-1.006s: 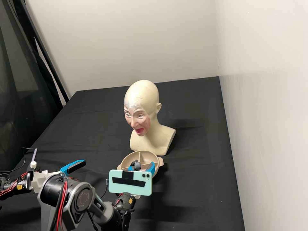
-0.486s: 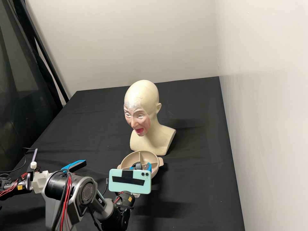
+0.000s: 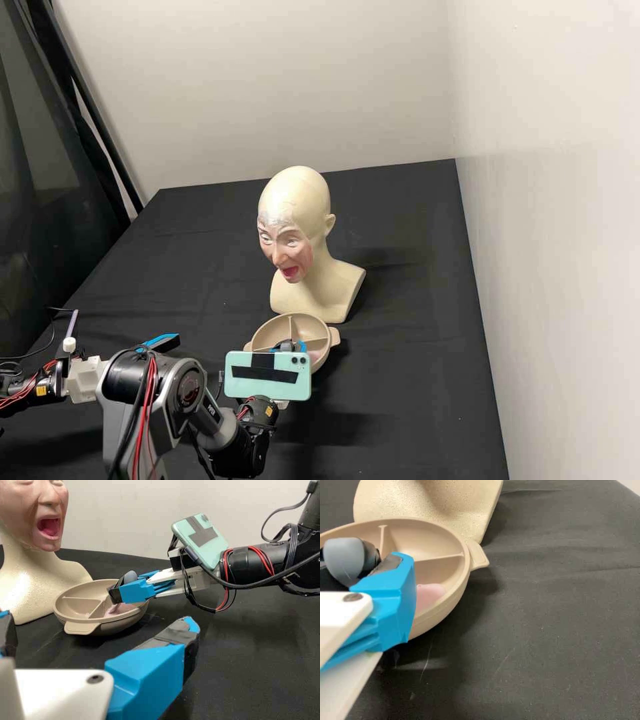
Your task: Feed the grandma with a spoon
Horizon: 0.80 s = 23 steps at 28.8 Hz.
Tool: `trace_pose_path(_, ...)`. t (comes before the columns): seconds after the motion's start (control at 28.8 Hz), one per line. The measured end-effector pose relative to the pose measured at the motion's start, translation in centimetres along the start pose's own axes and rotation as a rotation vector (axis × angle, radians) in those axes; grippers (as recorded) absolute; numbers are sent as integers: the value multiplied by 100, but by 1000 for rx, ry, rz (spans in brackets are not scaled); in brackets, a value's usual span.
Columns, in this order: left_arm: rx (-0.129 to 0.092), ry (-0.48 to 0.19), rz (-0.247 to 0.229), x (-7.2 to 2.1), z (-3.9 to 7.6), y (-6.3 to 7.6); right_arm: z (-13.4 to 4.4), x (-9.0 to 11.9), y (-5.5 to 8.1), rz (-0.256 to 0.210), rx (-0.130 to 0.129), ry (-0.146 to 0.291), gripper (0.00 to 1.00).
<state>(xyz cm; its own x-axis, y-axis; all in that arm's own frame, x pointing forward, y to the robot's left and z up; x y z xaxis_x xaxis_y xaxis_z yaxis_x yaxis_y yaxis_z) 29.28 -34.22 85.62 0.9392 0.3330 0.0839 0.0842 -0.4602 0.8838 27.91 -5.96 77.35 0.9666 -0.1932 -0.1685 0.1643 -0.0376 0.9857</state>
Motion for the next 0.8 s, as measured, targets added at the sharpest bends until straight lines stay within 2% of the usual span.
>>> trace_pose_path(0.8,-2,4,-8,14,-9,-24,-86,129,-24,27,18,-2,0)
